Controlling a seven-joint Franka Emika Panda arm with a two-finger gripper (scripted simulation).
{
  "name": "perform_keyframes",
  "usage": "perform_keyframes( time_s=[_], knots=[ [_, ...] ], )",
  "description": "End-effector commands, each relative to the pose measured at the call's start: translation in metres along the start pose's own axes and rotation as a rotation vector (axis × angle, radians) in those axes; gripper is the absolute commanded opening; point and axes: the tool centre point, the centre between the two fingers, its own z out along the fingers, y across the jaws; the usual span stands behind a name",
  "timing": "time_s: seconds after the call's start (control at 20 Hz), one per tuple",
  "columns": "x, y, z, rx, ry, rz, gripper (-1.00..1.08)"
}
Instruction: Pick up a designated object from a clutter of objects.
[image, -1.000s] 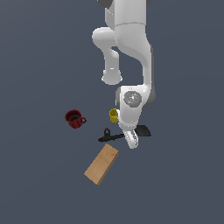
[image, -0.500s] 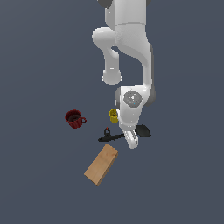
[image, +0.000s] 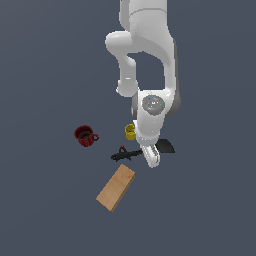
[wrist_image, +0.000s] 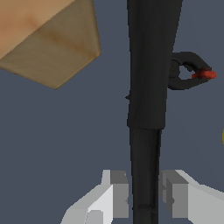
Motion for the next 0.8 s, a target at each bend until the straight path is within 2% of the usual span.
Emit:
perform_keyframes(
  time_s=[0.0,0.75],
  knots=[
    [0.002,-0.003,-0.019,0.002,0.0,0.0,-1.0],
    [0.015,-0.02,-0.176,0.001,0.004,0.004,-1.0]
  ],
)
